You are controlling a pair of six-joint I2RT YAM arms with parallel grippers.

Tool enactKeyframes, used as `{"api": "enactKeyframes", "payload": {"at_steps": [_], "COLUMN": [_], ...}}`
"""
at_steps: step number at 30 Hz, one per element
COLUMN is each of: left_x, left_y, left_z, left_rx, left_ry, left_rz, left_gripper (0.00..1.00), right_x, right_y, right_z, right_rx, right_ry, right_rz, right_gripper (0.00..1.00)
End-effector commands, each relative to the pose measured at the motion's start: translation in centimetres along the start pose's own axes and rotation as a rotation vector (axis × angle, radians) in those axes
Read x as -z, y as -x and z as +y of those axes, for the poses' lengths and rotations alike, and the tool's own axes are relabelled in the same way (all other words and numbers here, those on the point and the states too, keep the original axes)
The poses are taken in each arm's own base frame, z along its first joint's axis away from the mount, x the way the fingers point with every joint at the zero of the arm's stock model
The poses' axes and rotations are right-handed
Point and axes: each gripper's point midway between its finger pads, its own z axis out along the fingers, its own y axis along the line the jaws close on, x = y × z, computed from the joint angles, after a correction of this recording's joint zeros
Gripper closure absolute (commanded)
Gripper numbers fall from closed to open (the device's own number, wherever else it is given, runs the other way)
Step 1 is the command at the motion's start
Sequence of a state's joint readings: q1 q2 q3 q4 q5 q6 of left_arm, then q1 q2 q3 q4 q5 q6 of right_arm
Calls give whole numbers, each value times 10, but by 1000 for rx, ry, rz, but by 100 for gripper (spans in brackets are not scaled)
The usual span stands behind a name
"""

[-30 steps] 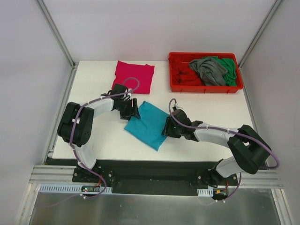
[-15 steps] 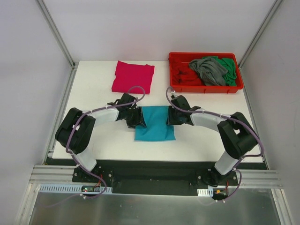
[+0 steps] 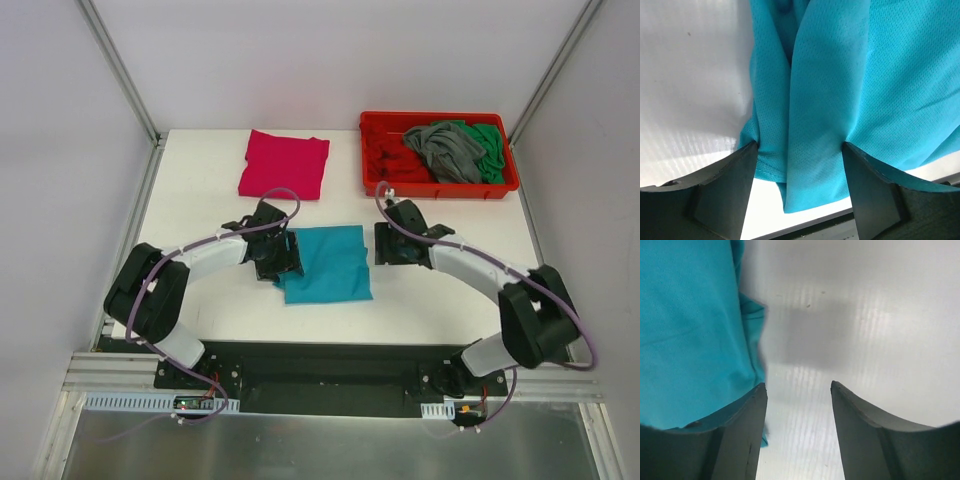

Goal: Fold and stack the t-shirts

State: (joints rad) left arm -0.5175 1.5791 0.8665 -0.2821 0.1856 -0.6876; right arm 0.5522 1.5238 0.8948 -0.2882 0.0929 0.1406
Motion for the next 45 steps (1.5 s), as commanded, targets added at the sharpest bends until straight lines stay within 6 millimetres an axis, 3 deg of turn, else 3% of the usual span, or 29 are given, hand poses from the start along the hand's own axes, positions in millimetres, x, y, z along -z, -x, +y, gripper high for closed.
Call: {"api": "enactKeyframes", "payload": {"at_steps": [1, 3, 7, 11, 14, 15, 18, 23, 30, 36, 45], "left_x": [4, -1, -6, 7, 23, 30, 43, 52, 24, -5, -29], "left_y": [0, 4, 7, 4, 4, 6, 12, 32, 47, 33, 7], "left_z": [20, 15, 0, -7, -12, -13, -14, -8, -4, 3, 6], "left_rx": [11, 10, 4, -28, -43, -50, -69, -56, -64, -34, -72], "left_ry": [113, 107, 62, 19, -19, -28, -35, 1, 46, 69, 135], "left_rz": [-22, -7, 30, 17, -22, -44, -96, -164, -90, 21, 90], "left_gripper": [31, 33, 35, 34, 26, 21, 1, 1, 1, 21, 49], "right_x": [48, 66, 97, 113, 119, 122, 128, 137, 149, 149, 150], "right_y": [19, 24, 26, 23, 21, 22, 23, 19, 18, 18, 16], "right_z": [-25, -32, -43, -56, -59, -59, -65, -82, -87, -88, -98], "right_rx": [-39, -61, -93, -110, -105, -106, -121, -191, -212, -206, -225], "right_ry": [-84, -97, -88, -104, -100, -97, -119, -182, -164, -171, -224], "right_rz": [-147, -219, -345, -419, -442, -449, -474, -531, -599, -605, -610], "right_gripper": [42, 39, 22, 17, 9, 2, 4, 4, 4, 4, 4]}}
